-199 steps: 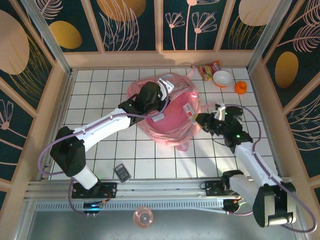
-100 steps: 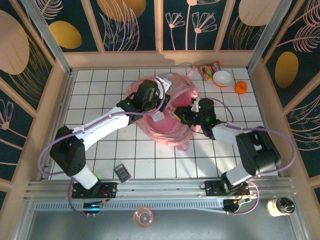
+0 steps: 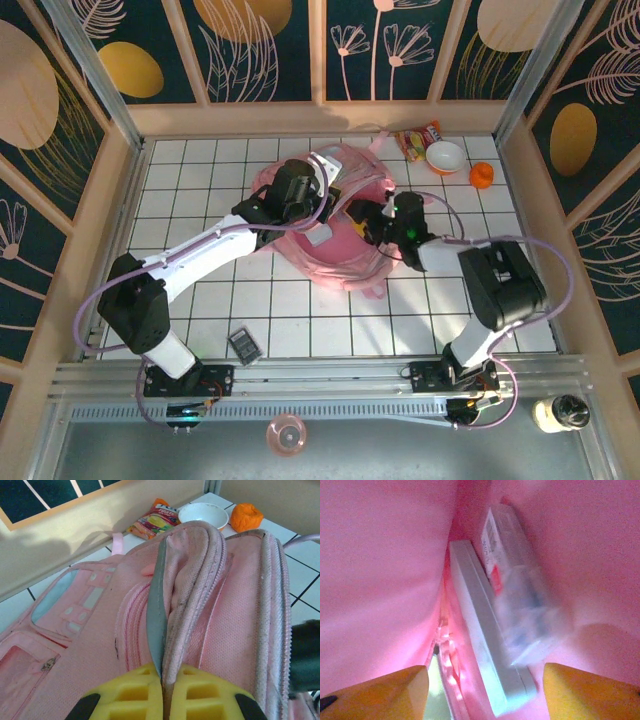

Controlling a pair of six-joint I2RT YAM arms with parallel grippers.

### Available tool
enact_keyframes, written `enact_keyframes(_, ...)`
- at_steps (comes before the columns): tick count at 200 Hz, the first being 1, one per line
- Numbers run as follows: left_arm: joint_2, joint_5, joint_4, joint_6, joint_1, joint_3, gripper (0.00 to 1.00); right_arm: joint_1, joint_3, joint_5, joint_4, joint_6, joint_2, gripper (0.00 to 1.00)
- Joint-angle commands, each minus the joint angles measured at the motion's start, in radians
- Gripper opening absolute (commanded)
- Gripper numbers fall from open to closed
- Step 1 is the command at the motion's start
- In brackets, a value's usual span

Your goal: Pack the student bag

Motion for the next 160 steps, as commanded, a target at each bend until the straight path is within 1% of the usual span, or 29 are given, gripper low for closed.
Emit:
enact_keyframes(1, -0.062, 0.017, 0.146, -0.008, 0.002, 0.008, 0.01, -0.015, -0.07, 0.042, -0.166, -0.079, -0.189, 0.62)
enact_keyframes(8, -0.057, 0.024, 0.144, -0.007, 0.002, 0.005, 0.04, -0.016, -0.082, 0.048, -0.224, -0.099, -0.246, 0.62)
enact_keyframes(14, -0.053, 0.027, 0.136, -0.01, 0.002, 0.006, 0.1, -0.016, -0.087, 0.057, -0.278, -0.115, -0.295, 0.62)
enact_keyframes(32, -0.054, 0.029, 0.1, -0.031, 0.009, 0.003, 0.41, -0.023, -0.09, 0.091, -0.436, -0.153, -0.431, 0.63)
enact_keyframes(44, -0.075, 0.036, 0.079, -0.058, 0.035, -0.023, 0.59, -0.029, -0.086, 0.123, -0.536, -0.177, -0.516, 0.63)
enact_keyframes(51, -0.097, 0.057, 0.069, -0.077, 0.061, -0.05, 0.65, -0.032, -0.08, 0.148, -0.591, -0.197, -0.561, 0.63)
enact_keyframes(61, -0.141, 0.101, 0.069, -0.101, 0.109, -0.102, 0.71, -0.033, -0.066, 0.179, -0.652, -0.238, -0.617, 0.63)
enact_keyframes(75, -0.218, 0.146, 0.092, -0.141, 0.183, -0.197, 0.73, -0.027, -0.038, 0.219, -0.717, -0.322, -0.673, 0.63)
enact_keyframes(89, -0.278, 0.245, 0.132, -0.197, 0.286, -0.301, 0.74, -0.008, -0.01, 0.231, -0.732, -0.466, -0.694, 0.63)
enact_keyframes(100, -0.297, 0.336, 0.145, -0.238, 0.371, -0.37, 0.74, 0.015, 0.028, 0.238, -0.755, -0.614, -0.679, 0.62)
enact_keyframes(115, -0.29, 0.437, 0.156, -0.275, 0.456, -0.43, 0.74, 0.069, 0.096, 0.265, -0.811, -0.812, -0.623, 0.62)
enact_keyframes(124, -0.267, 0.483, 0.159, -0.296, 0.487, -0.445, 0.74, 0.103, 0.136, 0.289, -0.849, -0.92, -0.582, 0.62)
enact_keyframes(135, -0.225, 0.534, 0.162, -0.329, 0.514, -0.453, 0.74, 0.131, 0.179, 0.301, -0.894, -1.004, -0.526, 0.62)
enact_keyframes(158, -0.12, 0.616, 0.178, -0.382, 0.532, -0.444, 0.73, 0.156, 0.234, 0.304, -0.94, -1.083, -0.431, 0.62)
enact_keyframes(160, -0.108, 0.62, 0.181, -0.385, 0.532, -0.443, 0.73, 0.17, 0.235, 0.302, -0.94, -1.086, -0.428, 0.62)
